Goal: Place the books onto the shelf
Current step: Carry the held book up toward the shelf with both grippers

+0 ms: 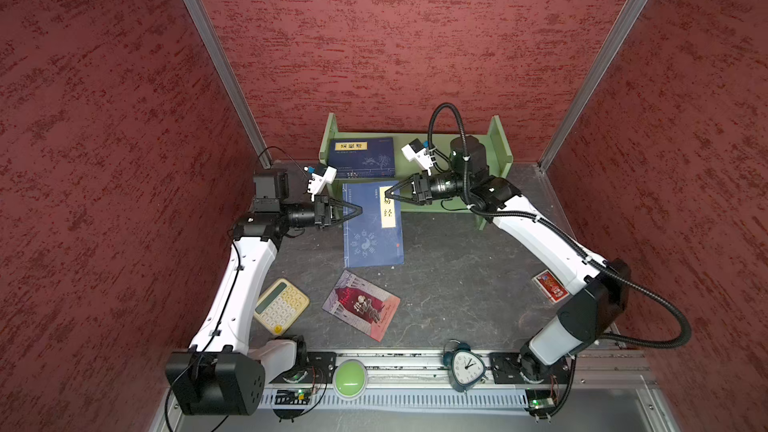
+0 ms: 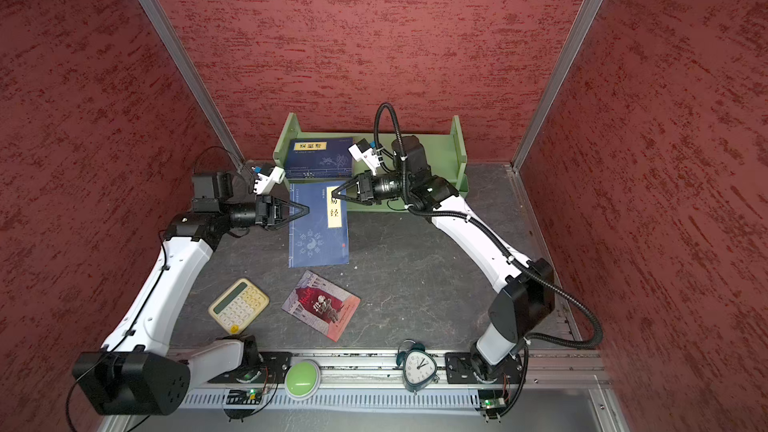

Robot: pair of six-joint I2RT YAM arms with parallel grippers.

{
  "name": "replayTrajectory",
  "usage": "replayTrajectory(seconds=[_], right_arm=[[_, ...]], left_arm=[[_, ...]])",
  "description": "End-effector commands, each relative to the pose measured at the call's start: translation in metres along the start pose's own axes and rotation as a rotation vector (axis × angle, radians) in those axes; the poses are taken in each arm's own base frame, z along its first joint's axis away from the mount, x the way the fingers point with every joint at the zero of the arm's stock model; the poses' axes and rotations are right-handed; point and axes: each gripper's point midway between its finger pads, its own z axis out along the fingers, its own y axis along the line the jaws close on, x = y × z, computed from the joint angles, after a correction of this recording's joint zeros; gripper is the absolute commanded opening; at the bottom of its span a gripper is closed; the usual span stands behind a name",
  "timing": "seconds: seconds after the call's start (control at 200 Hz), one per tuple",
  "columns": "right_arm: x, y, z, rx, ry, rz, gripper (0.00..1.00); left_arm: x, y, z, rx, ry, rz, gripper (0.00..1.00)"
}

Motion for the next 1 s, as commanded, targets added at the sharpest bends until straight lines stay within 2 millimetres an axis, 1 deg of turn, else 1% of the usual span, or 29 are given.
replayTrajectory(seconds=[0.0, 0.03, 0.085, 0.17, 0.185, 0.2, 0.296, 0.401, 0.416, 0.491, 0.511, 0.516, 0.526, 0.606, 0.701, 0.766, 0.837, 0.902, 0.997], right_arm=[[-0.012, 0.016, -0.003, -0.053, -0.019, -0.055, 0.24], [-0.014, 0.015, -0.003, -0.048, -0.025, -0.055, 0.31], [-0.019, 0.014, -0.005, -0.035, -0.044, -0.055, 0.41], [-0.032, 0.010, -0.013, 0.006, -0.102, -0.054, 0.51], [-0.035, 0.009, -0.015, 0.016, -0.115, -0.056, 0.55], [-0.038, 0.008, -0.017, 0.026, -0.132, -0.058, 0.57], [-0.060, 0.002, -0.043, 0.104, -0.263, -0.057, 0.61], [-0.079, 0.003, -0.077, 0.167, -0.419, -0.062, 0.64], [-0.081, 0.007, -0.082, 0.169, -0.441, -0.068, 0.64], [-0.085, 0.013, -0.100, 0.203, -0.529, -0.084, 0.68], [-0.086, 0.010, -0.102, 0.217, -0.541, -0.086, 0.69], [-0.084, 0.016, -0.104, 0.212, -0.547, -0.097, 0.70], [-0.084, 0.021, -0.107, 0.209, -0.558, -0.106, 0.70], [-0.079, 0.032, -0.116, 0.173, -0.626, -0.108, 0.72], [-0.068, 0.039, -0.118, 0.057, -0.672, -0.071, 0.72], [-0.061, 0.038, -0.112, 0.029, -0.675, -0.052, 0.72], [-0.056, 0.037, -0.100, 0.006, -0.662, -0.032, 0.72], [-0.052, 0.039, -0.084, -0.044, -0.639, -0.010, 0.72], [-0.049, 0.044, -0.059, -0.096, -0.603, 0.013, 0.71]], left_arm=[[-0.003, -0.011, -0.001, 0.015, -0.008, 0.033, 0.00], [-0.004, -0.011, -0.001, 0.014, -0.013, 0.036, 0.00], [-0.007, -0.015, -0.002, 0.012, -0.023, 0.043, 0.00], [-0.016, -0.024, -0.004, 0.004, -0.054, 0.069, 0.00], [-0.018, -0.027, -0.005, 0.004, -0.059, 0.077, 0.00], [-0.021, -0.030, -0.006, 0.004, -0.065, 0.087, 0.00], [-0.044, -0.049, -0.012, -0.018, -0.125, 0.162, 0.00], [-0.081, -0.071, -0.026, -0.080, -0.249, 0.220, 0.00], [-0.087, -0.074, -0.028, -0.090, -0.271, 0.224, 0.00], [-0.113, -0.082, -0.041, -0.150, -0.389, 0.217, 0.00], [-0.120, -0.083, -0.043, -0.161, -0.416, 0.208, 0.00], [-0.121, -0.083, -0.044, -0.164, -0.423, 0.204, 0.00], [-0.124, -0.083, -0.046, -0.170, -0.437, 0.193, 0.00], [-0.143, -0.078, -0.058, -0.206, -0.537, 0.105, 0.00], [-0.155, -0.069, -0.064, -0.210, -0.612, 0.000, 0.00], [-0.159, -0.061, -0.064, -0.192, -0.633, -0.080, 0.00], [-0.161, -0.051, -0.063, -0.182, -0.654, -0.161, 0.00], [-0.163, -0.044, -0.062, -0.165, -0.667, -0.211, 0.00], [-0.167, -0.044, -0.060, -0.135, -0.684, -0.235, 0.00]])
